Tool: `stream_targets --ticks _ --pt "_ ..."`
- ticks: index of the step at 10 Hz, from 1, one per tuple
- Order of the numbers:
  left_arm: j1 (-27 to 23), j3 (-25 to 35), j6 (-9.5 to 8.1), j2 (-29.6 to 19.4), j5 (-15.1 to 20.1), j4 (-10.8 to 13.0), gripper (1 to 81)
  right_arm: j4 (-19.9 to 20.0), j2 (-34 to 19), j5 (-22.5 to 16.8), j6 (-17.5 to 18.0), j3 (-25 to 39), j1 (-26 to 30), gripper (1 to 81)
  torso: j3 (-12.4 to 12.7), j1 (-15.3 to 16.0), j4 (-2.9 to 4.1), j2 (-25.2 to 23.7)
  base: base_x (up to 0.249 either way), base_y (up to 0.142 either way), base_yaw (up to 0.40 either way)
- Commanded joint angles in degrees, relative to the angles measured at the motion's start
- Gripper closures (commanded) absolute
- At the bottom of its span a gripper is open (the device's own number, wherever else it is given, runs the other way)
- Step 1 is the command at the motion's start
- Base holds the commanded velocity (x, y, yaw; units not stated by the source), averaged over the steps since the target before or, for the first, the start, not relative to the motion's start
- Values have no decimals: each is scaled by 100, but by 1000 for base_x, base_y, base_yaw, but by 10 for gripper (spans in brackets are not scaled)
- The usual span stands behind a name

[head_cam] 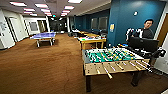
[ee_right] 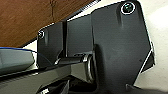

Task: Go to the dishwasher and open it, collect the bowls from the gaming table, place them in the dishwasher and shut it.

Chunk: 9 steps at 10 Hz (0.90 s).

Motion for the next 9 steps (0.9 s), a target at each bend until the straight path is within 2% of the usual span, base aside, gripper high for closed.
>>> stream_targets --ticks 1,9 --pt "-310 -12 -29 -9 250 -5 10 -42 -35 -280 -15 4 284 10 0 7 0 0 0 0 0" --pt "-310 -12 -38 -18 250 -14 10 -94 211 -306 -68 -111 205 10 0 7 0 0 0 0 0"
